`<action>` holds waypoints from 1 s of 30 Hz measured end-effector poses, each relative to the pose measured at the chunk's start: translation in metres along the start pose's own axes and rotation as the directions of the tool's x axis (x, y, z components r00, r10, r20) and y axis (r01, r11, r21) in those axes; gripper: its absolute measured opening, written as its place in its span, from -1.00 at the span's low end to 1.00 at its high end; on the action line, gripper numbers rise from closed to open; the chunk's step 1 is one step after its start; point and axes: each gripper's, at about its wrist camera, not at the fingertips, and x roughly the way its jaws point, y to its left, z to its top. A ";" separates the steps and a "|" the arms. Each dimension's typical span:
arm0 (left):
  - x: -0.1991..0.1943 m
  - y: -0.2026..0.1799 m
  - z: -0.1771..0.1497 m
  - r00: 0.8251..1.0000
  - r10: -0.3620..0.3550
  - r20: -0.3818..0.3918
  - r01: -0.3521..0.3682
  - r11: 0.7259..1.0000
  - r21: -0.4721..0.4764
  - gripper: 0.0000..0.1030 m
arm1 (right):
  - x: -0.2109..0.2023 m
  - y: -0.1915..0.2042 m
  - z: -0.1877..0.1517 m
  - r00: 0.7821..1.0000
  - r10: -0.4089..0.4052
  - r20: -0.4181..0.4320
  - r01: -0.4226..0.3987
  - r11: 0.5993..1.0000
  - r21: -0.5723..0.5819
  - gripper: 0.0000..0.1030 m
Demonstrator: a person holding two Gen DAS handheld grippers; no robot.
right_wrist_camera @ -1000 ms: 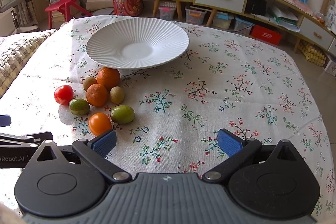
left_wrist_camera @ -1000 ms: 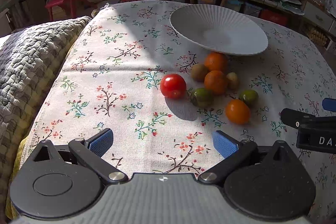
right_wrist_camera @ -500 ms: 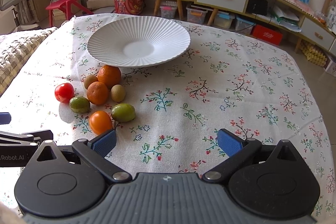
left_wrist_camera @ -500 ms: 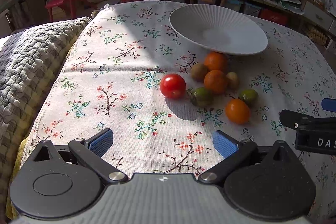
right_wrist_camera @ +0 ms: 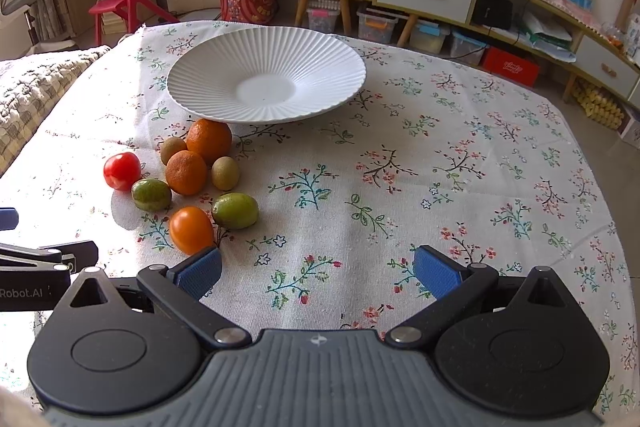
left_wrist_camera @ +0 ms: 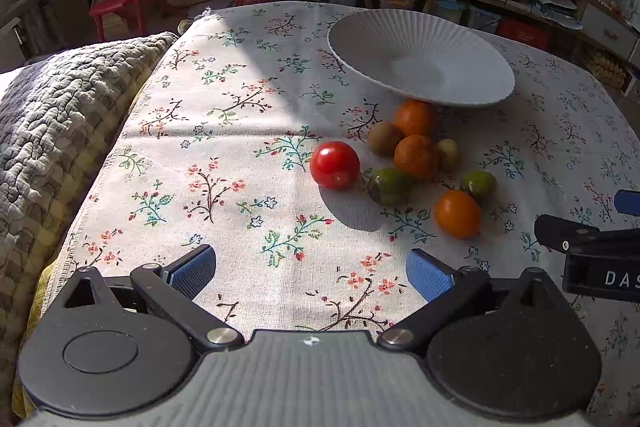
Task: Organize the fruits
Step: 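Move both tools forward toward the fruit cluster beside the white plate, then grasp the red tomato with the left tool while the right tool grasps a green lime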
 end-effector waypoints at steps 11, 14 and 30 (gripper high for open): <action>0.004 0.006 -0.001 1.000 0.010 0.013 -0.010 1.000 -0.024 0.76 | 0.006 -0.005 0.000 1.000 -0.010 0.015 0.010 1.000 0.004 0.99; 0.005 0.007 -0.001 1.000 -0.009 0.010 0.009 0.999 -0.034 0.76 | 0.010 -0.007 0.000 1.000 0.004 -0.003 -0.004 1.000 0.012 0.99; 0.031 0.014 0.003 0.994 0.096 0.050 -0.100 0.992 0.076 0.76 | 0.034 -0.008 0.003 0.997 0.065 -0.029 -0.066 0.997 -0.029 0.98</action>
